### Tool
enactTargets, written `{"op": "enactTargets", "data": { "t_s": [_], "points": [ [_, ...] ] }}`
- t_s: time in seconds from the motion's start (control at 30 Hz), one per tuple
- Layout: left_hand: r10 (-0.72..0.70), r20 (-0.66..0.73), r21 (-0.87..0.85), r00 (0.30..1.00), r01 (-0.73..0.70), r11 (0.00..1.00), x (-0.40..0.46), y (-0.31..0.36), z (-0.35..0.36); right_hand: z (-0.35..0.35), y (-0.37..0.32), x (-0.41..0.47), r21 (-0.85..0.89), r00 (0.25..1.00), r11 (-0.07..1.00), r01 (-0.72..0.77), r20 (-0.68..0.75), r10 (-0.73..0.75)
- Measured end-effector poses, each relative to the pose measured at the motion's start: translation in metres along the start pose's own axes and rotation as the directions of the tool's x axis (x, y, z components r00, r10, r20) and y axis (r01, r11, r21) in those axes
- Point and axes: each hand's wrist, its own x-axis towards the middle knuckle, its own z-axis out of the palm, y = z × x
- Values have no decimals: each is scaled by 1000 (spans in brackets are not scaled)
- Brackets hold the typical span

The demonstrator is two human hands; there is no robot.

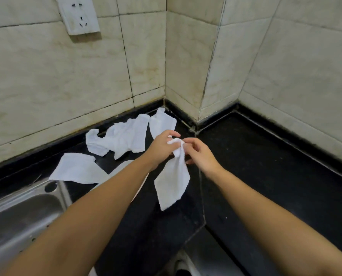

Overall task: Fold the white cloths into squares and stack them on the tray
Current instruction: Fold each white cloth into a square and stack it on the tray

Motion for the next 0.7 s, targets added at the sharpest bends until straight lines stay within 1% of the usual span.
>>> {"op": "enactTargets", "data": {
  "t_s": [0.07,0.13,0.2,0.27,0.3,0.37,0.4,0.47,0.53,0.6,0.67,0.7],
  "points": [
    [-10,20,-34,1000,11,999,2,11,7,-7,-10,-2,-40,996,995,87,-14,-88],
    [-12,-9,-25,1000,12,1000,4,18,12,-14,-19,-5,-121,990,983,135,-18,-138],
    [-17,-27,-28,999,16,999,6,18,13,-21,-22,-9,-175,990,975,136,-17,-141],
    [-35,-3,-92,999,35,995,5,18,14,-28,-23,-12,-199,991,972,124,-18,-130],
    [-46,26,-130,999,49,990,4,18,13,-31,-24,-13,-188,993,976,114,-20,-119],
    [-41,132,-161,990,62,985,1,18,16,-35,-24,-16,-97,992,990,107,-50,-112],
    [-35,187,-139,982,62,988,0,17,18,-37,-25,-17,-45,991,993,109,-76,-112],
    [-43,257,-29,965,52,998,1,15,26,-45,-27,-18,11,985,994,108,-139,-106],
    [-57,271,99,961,31,995,3,14,34,-57,-30,-19,47,975,993,106,-202,-95],
    [-55,249,176,967,10,984,10,11,41,-74,-32,-18,113,960,988,103,-273,-69],
    [-44,235,183,971,1,983,18,10,47,-95,-27,-16,161,939,983,91,-343,-31],
    [-40,231,167,972,1,986,22,11,51,-105,-23,-15,151,934,986,74,-358,-15]
  ]
}}
